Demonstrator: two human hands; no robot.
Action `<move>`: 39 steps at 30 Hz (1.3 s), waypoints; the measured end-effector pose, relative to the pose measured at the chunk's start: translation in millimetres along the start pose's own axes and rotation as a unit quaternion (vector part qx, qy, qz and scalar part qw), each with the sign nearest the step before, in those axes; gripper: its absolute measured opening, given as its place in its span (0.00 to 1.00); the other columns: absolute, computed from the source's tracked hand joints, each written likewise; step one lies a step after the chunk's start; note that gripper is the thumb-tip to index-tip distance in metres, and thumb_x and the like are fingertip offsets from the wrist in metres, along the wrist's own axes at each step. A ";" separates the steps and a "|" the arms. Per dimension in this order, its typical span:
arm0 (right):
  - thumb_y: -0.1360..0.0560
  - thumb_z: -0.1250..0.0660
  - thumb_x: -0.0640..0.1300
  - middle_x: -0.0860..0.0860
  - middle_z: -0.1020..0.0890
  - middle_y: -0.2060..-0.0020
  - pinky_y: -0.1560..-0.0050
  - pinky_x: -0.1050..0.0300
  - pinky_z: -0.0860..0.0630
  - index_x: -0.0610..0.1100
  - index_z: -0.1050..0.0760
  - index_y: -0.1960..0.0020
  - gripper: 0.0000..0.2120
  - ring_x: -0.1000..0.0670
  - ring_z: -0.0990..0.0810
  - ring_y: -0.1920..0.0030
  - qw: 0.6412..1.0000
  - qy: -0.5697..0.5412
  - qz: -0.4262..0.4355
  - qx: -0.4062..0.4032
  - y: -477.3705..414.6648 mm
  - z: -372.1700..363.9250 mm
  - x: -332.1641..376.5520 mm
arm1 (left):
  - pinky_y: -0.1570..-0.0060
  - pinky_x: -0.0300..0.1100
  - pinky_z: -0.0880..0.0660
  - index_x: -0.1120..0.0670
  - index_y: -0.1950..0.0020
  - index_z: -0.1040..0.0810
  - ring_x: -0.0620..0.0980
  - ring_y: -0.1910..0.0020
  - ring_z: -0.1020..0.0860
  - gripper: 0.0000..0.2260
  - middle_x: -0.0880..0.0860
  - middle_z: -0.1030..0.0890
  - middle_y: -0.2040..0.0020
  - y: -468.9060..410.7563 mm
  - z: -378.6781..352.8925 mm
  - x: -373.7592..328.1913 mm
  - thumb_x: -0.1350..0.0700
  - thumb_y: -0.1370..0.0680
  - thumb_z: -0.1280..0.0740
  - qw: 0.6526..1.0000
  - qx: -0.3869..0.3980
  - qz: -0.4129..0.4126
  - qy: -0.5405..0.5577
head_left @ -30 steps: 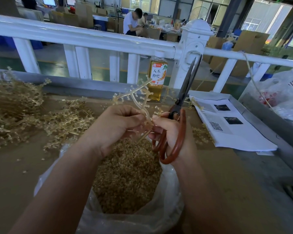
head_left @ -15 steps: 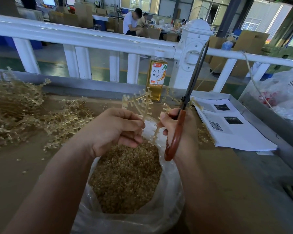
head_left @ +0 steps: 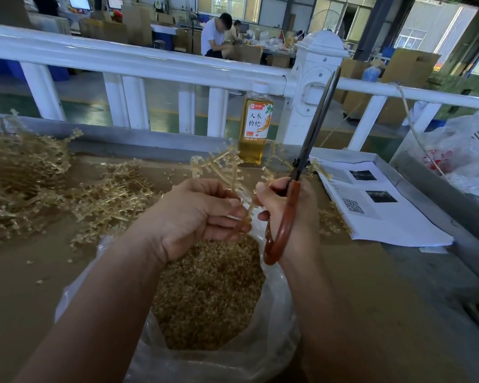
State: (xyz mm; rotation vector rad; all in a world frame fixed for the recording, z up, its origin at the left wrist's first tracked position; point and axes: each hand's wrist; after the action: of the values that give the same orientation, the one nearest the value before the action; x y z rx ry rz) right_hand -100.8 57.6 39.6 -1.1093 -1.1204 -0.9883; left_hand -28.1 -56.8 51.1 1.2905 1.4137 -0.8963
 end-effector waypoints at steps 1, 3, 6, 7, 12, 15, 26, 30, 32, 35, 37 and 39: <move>0.28 0.30 0.43 0.47 0.21 0.61 0.61 0.55 0.22 0.44 0.30 0.59 0.08 0.51 0.20 0.65 1.000 0.010 -0.003 0.004 0.1 0.0 0.1 | 0.69 0.43 0.20 0.60 0.60 0.26 0.53 0.67 0.17 0.02 0.58 0.17 0.67 -0.6 -0.4 0.6 0.65 0.30 0.34 1.000 -0.007 0.000 0.008; 0.28 0.30 0.47 0.45 0.20 0.59 0.59 0.52 0.20 0.39 0.27 0.54 0.12 0.49 0.19 0.61 1.000 0.021 -0.009 0.011 0.2 0.6 0.3 | 0.68 0.44 0.19 0.61 0.59 0.27 0.54 0.66 0.17 0.04 0.59 0.17 0.64 -1.8 -0.6 1.6 0.67 0.25 0.38 0.999 -0.025 -0.002 0.022; 0.27 0.31 0.47 0.45 0.21 0.56 0.68 0.64 0.22 0.38 0.29 0.52 0.13 0.50 0.19 0.58 0.999 -0.017 -0.019 0.031 0.9 2.3 0.0 | 0.70 0.40 0.21 0.61 0.59 0.27 0.53 0.66 0.17 0.05 0.59 0.17 0.64 -3.4 -0.4 1.3 0.68 0.24 0.39 0.996 -0.070 -0.033 0.036; 0.27 0.32 0.47 0.44 0.21 0.55 0.70 0.67 0.24 0.38 0.29 0.51 0.13 0.51 0.19 0.58 0.999 -0.022 -0.023 0.037 1.2 2.6 0.3 | 0.71 0.39 0.21 0.61 0.59 0.27 0.52 0.67 0.17 0.06 0.58 0.17 0.65 -4.3 0.4 1.1 0.68 0.24 0.39 0.994 -0.089 -0.045 0.043; 0.27 0.34 0.54 0.53 0.23 0.73 0.78 0.66 0.31 0.34 0.28 0.53 0.20 0.58 0.27 0.78 0.995 -0.034 -0.018 0.087 7.2 4.8 7.7 | 0.72 0.37 0.22 0.58 0.59 0.26 0.47 0.71 0.18 0.07 0.52 0.18 0.70 -7.9 7.7 -0.2 0.65 0.23 0.39 0.980 -0.163 -0.087 0.071; 0.29 0.38 0.60 0.55 0.26 0.81 0.78 0.63 0.34 0.40 0.28 0.60 0.22 0.56 0.31 0.81 0.985 0.006 -0.012 0.170 13.6 4.7 10.5 | 0.68 0.37 0.21 0.57 0.63 0.26 0.46 0.71 0.19 0.10 0.51 0.19 0.72 -8.7 11.0 0.3 0.67 0.24 0.38 0.973 -0.183 -0.110 0.087; 0.29 0.47 0.66 0.55 0.26 0.79 0.68 0.62 0.37 0.48 0.31 0.68 0.23 0.61 0.30 0.81 0.916 0.186 0.020 0.355 15.7 1.2 6.5 | 0.69 0.34 0.24 0.57 0.64 0.29 0.44 0.71 0.20 0.08 0.50 0.20 0.71 -7.2 16.2 -3.6 0.66 0.26 0.35 0.946 -0.227 -0.204 0.105; 0.26 0.47 0.64 0.54 0.25 0.69 0.67 0.62 0.37 0.52 0.33 0.62 0.18 0.64 0.30 0.80 0.892 0.218 0.006 0.397 15.9 0.3 2.7 | 0.70 0.34 0.24 0.54 0.63 0.31 0.44 0.70 0.19 0.10 0.49 0.19 0.71 -6.0 18.2 -4.4 0.65 0.25 0.34 0.930 -0.267 -0.232 0.105; 0.25 0.47 0.63 0.54 0.25 0.69 0.67 0.63 0.37 0.52 0.33 0.62 0.17 0.64 0.30 0.80 0.888 0.220 0.003 0.404 15.5 1.3 2.6 | 0.70 0.33 0.25 0.54 0.63 0.30 0.43 0.69 0.19 0.09 0.48 0.18 0.71 -5.4 18.9 -4.2 0.64 0.24 0.35 0.925 -0.274 -0.241 0.105; 0.24 0.48 0.63 0.54 0.26 0.71 0.68 0.63 0.37 0.51 0.33 0.64 0.19 0.64 0.30 0.81 0.879 0.240 0.009 0.412 16.0 2.6 5.3 | 0.68 0.34 0.24 0.54 0.63 0.28 0.44 0.68 0.19 0.10 0.48 0.19 0.71 -4.0 22.9 -4.8 0.64 0.23 0.37 0.925 -0.273 -0.239 0.112; 0.24 0.49 0.63 0.55 0.26 0.76 0.68 0.63 0.36 0.49 0.33 0.64 0.21 0.64 0.30 0.81 0.875 0.252 0.007 0.414 16.8 3.4 5.9 | 0.68 0.35 0.24 0.55 0.63 0.27 0.45 0.69 0.19 0.10 0.48 0.20 0.72 -3.2 25.9 -5.7 0.64 0.23 0.37 0.927 -0.270 -0.231 0.119; 0.25 0.49 0.64 0.59 0.26 0.80 0.67 0.62 0.36 0.50 0.33 0.64 0.21 0.65 0.30 0.81 0.870 0.258 -0.002 0.419 17.5 4.4 6.2 | 0.69 0.34 0.23 0.55 0.64 0.28 0.44 0.70 0.20 0.10 0.48 0.20 0.72 -3.2 28.0 -6.2 0.65 0.24 0.36 0.927 -0.276 -0.227 0.118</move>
State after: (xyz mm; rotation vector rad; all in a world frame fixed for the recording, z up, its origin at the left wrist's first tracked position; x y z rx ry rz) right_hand -83.5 64.8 43.2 -0.1156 -0.9397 -0.6179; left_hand -26.5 -85.6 50.0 0.6644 2.0293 -0.5698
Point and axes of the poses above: each hand's wrist, its own y-axis away from the middle knuckle, its own z-axis out of the back of the hand, x = y × z
